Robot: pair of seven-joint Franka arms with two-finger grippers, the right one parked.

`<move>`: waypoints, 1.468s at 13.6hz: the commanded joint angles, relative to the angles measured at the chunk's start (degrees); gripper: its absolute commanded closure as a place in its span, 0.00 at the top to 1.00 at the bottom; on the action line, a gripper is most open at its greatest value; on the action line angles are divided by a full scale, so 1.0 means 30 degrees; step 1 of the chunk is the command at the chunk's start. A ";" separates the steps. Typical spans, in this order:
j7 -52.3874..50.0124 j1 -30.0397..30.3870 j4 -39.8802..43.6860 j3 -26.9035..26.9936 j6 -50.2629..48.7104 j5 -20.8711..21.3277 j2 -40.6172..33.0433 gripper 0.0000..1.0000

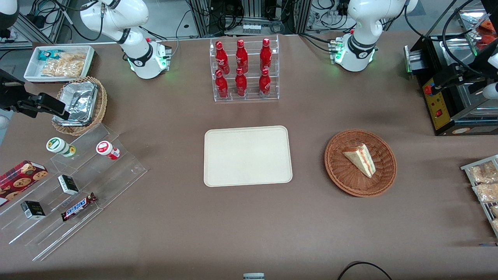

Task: Place sandwich from basket to tray
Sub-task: 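Move the left gripper over the wrapped sandwich in the wicker basket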

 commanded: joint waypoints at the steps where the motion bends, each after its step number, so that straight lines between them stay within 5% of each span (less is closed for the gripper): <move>1: 0.0189 -0.0009 -0.0077 0.0197 -0.0002 0.0268 -0.0207 1.00; 7: -0.2208 -0.0241 -0.1392 0.0110 0.0960 0.0268 0.2366 1.00; 20: -1.2467 -0.2878 -1.3462 -0.0213 1.6812 0.0268 0.2078 1.00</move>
